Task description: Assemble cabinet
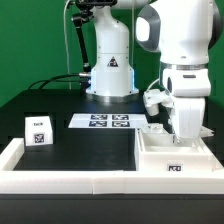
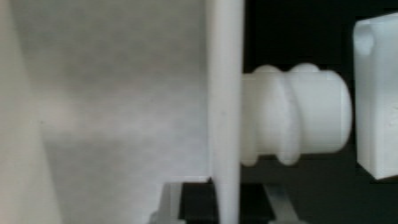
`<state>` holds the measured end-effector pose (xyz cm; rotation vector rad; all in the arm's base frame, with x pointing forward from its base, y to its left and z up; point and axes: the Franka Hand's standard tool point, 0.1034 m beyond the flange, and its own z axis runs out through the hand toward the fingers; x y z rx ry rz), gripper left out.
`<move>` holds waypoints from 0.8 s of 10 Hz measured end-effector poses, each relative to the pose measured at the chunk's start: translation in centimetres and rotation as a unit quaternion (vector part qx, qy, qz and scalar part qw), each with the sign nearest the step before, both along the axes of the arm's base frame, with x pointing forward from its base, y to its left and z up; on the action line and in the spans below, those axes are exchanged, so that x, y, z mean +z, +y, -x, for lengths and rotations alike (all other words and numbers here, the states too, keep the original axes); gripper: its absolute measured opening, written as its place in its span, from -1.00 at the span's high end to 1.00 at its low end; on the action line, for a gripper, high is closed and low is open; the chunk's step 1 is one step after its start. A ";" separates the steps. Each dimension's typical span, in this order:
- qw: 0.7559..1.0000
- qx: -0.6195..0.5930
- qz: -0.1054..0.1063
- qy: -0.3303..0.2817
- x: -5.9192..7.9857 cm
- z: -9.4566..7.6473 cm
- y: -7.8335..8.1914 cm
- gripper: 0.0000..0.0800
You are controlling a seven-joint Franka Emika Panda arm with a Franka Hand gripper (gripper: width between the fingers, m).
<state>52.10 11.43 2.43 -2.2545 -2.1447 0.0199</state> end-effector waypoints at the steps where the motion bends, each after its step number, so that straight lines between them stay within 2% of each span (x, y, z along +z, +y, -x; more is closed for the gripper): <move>1: 1.000 0.000 0.000 0.000 0.0 0.0 0.0 0.72; 2: 1.000 -0.001 0.000 0.000 0.0 0.0 -0.1 0.26; 3: 1.000 -0.001 0.000 0.000 0.0 0.0 -0.1 0.26; 4: 1.000 -0.001 0.000 0.000 0.0 0.0 -0.2 -0.08; 5: 1.000 0.001 0.001 -0.003 0.5 0.3 -0.4 -0.53; 6: 1.000 0.002 0.000 -0.008 1.0 0.8 -0.5 -0.83; 7: 1.000 0.000 0.001 -0.010 1.6 1.5 -0.4 -0.83; 8: 1.000 0.001 0.003 -0.015 3.1 2.5 0.0 -0.97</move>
Offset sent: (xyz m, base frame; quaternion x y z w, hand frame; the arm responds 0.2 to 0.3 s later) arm 0.0000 0.0000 0.0000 0.0000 0.0000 0.0000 1.0000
